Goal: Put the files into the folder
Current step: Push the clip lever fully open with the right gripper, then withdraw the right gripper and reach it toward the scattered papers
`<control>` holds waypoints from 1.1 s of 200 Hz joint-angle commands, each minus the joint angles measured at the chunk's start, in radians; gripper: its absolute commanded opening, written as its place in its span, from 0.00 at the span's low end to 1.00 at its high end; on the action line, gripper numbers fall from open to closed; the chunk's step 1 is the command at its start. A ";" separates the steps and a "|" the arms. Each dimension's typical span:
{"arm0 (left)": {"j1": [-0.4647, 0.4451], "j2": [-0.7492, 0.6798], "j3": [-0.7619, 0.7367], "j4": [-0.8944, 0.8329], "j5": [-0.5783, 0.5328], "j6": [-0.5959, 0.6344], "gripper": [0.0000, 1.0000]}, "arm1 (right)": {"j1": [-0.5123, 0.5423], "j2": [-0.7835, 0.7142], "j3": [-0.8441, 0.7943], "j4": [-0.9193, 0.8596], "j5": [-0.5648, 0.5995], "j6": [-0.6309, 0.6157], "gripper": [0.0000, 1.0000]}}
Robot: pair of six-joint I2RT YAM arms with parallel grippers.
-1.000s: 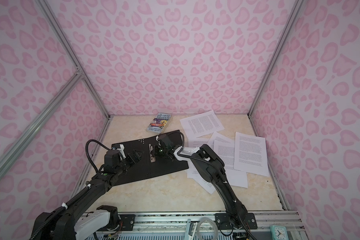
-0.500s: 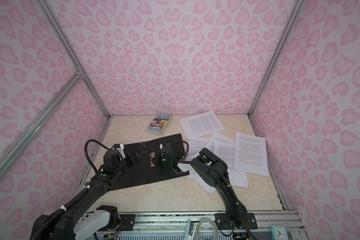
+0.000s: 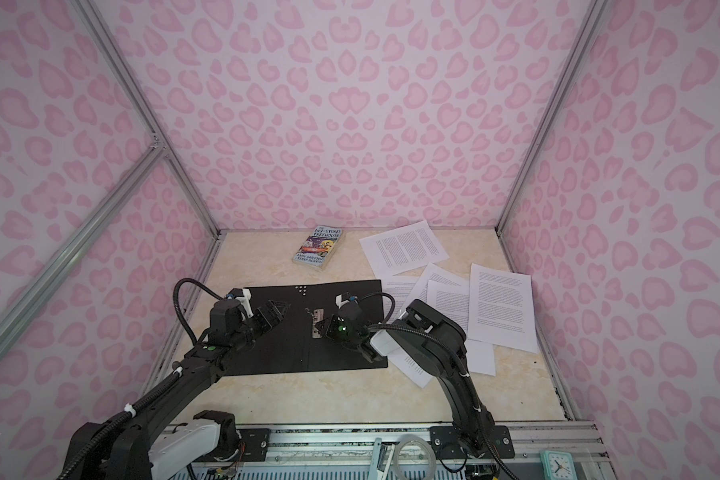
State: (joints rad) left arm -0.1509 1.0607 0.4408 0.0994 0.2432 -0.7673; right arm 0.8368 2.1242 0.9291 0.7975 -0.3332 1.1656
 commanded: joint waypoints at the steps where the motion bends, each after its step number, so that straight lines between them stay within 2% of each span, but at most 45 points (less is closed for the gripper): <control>1: -0.001 0.007 0.009 0.009 0.010 0.011 0.98 | -0.002 -0.006 -0.016 -0.006 0.027 -0.020 0.19; 18: -0.003 0.010 0.009 0.011 0.010 0.011 0.98 | -0.005 -0.031 -0.004 -0.080 0.049 -0.068 0.25; 57: -0.005 0.018 0.009 0.013 0.011 0.012 0.98 | -0.028 -0.026 0.067 -0.175 0.026 -0.119 0.31; 96: -0.007 0.018 0.012 0.011 0.010 0.014 0.98 | -0.039 -0.029 0.157 -0.320 0.024 -0.222 0.43; 138: -0.007 0.016 0.013 0.010 0.014 0.012 0.98 | -0.023 -0.104 0.106 -0.412 0.111 -0.286 0.43; 162: -0.007 0.013 0.011 0.010 0.016 0.012 0.98 | -0.001 -0.131 0.073 -0.428 0.125 -0.313 0.37; 220: -0.007 0.008 0.010 0.010 0.014 0.012 0.98 | 0.103 -0.108 0.195 -0.535 0.107 -0.388 0.31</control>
State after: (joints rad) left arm -0.1574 1.0756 0.4419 0.0998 0.2554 -0.7673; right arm 0.9222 2.0010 1.0847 0.3244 -0.2436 0.8272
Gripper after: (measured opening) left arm 0.976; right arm 0.315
